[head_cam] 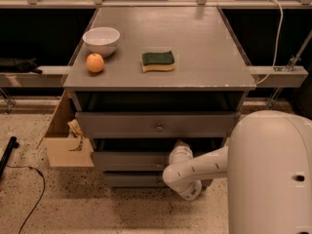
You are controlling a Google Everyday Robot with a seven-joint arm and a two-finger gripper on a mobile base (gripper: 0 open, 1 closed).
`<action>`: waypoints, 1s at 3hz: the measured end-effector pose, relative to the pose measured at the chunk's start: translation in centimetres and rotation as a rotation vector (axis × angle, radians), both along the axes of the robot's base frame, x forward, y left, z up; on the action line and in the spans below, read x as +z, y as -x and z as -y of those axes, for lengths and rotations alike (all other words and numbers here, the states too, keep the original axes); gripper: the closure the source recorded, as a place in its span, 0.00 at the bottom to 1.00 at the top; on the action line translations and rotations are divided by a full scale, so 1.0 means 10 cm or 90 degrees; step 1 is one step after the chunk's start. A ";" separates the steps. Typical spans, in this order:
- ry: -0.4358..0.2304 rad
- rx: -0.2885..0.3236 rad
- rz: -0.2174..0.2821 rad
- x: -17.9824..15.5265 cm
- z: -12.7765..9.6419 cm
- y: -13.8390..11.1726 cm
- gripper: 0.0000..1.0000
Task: Open middle drawer
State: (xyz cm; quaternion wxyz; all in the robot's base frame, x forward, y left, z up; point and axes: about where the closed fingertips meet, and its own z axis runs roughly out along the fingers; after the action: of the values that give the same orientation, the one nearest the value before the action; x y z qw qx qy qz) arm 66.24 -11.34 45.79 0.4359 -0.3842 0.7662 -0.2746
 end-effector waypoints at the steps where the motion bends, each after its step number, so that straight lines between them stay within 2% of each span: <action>1: 0.001 0.000 0.001 -0.01 -0.01 -0.01 0.83; 3: 0.001 0.000 0.001 -0.01 -0.01 -0.01 0.38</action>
Offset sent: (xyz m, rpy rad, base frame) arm 0.0015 0.0008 -0.0006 -0.0012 -0.0017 0.0003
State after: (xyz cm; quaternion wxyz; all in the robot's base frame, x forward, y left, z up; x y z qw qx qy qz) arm 66.39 -11.27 45.73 0.4364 -0.3843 0.7656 -0.2753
